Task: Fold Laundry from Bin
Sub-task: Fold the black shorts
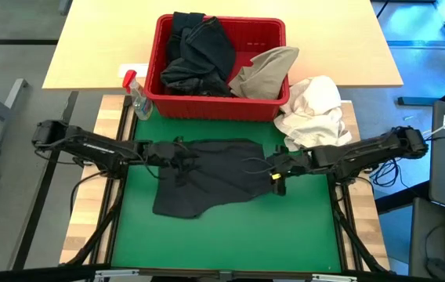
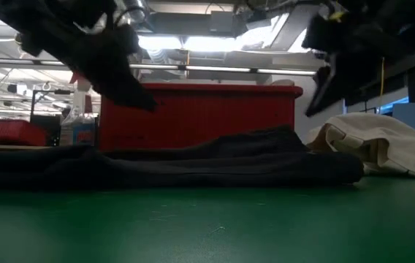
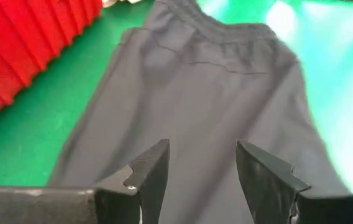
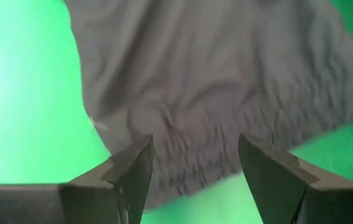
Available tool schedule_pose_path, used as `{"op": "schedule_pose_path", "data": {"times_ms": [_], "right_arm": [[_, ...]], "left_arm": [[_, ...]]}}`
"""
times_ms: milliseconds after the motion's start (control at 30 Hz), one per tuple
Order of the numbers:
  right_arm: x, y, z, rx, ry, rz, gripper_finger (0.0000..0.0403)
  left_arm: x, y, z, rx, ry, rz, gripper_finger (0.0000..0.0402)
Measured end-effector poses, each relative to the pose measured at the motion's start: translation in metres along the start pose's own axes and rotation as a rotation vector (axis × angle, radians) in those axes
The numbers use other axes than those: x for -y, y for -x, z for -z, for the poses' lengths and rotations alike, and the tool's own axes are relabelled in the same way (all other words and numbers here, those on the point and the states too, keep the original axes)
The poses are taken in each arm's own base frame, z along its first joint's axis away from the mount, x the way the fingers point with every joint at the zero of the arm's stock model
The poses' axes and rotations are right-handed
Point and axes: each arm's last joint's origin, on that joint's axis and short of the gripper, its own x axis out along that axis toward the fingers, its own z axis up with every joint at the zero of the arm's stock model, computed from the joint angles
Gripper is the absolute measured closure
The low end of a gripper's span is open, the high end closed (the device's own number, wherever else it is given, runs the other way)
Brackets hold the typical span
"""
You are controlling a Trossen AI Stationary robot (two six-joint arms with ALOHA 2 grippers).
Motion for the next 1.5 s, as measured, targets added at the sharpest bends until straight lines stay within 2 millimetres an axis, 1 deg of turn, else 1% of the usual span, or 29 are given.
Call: {"op": "schedule_pose_path", "data": {"times_ms": [100, 167, 233, 400, 533, 633, 733, 800, 900, 967, 1033, 1300, 1400, 1500], "right_arm": [[0.010, -0.005, 0.019, -0.048, -0.025, 0.039, 0.0166], [0.019, -0.011, 0.029, -0.076, -0.083, 0.069, 0.0166], [0.028, -0.016, 0.037, -0.084, -0.177, 0.077, 0.0166], [0.040, -0.026, 0.041, -0.020, -0.405, -0.031, 0.0166], [0.044, -0.031, 0.039, 0.031, -0.547, -0.066, 0.0166], [0.043, -0.029, 0.032, 0.076, -0.576, -0.088, 0.0166], [0.046, -0.028, 0.030, 0.063, -0.619, -0.120, 0.0166], [0.050, -0.033, 0.032, 0.028, -0.657, -0.128, 0.0166], [0.055, -0.041, 0.037, -0.028, -0.705, -0.094, 0.0166], [0.057, -0.045, 0.033, -0.031, -0.716, -0.085, 0.0166], [0.057, -0.050, 0.034, -0.053, -0.718, -0.061, 0.0164], [0.056, -0.077, 0.044, -0.170, -0.714, -0.028, 0.0114], [0.057, -0.083, 0.044, -0.154, -0.700, -0.008, 0.0104], [0.058, -0.086, 0.039, -0.090, -0.676, -0.022, 0.0104]], "left_arm": [[-0.008, -0.021, 0.004, 0.005, 0.005, 0.001, 0.0221], [-0.014, -0.037, 0.012, -0.039, 0.001, -0.006, 0.0221], [-0.019, -0.052, 0.018, -0.093, 0.012, -0.012, 0.0221], [-0.020, -0.082, 0.020, -0.162, 0.023, 0.058, 0.0221], [-0.019, -0.096, 0.021, -0.187, 0.001, 0.081, 0.0221], [-0.020, -0.099, 0.023, -0.198, 0.003, 0.095, 0.0221], [-0.022, -0.099, 0.022, -0.198, 0.011, 0.108, 0.0221], [-0.024, -0.099, 0.022, -0.200, 0.014, 0.127, 0.0221], [-0.026, -0.099, 0.022, -0.201, 0.016, 0.135, 0.0221], [-0.027, -0.099, 0.022, -0.201, 0.017, 0.138, 0.0221], [-0.027, -0.099, 0.022, -0.201, 0.018, 0.140, 0.0221], [-0.027, -0.099, 0.022, -0.199, 0.004, 0.142, 0.0221], [-0.028, -0.099, 0.022, -0.198, 0.003, 0.135, 0.0221], [-0.028, -0.099, 0.022, -0.198, 0.002, 0.135, 0.0221]]}}
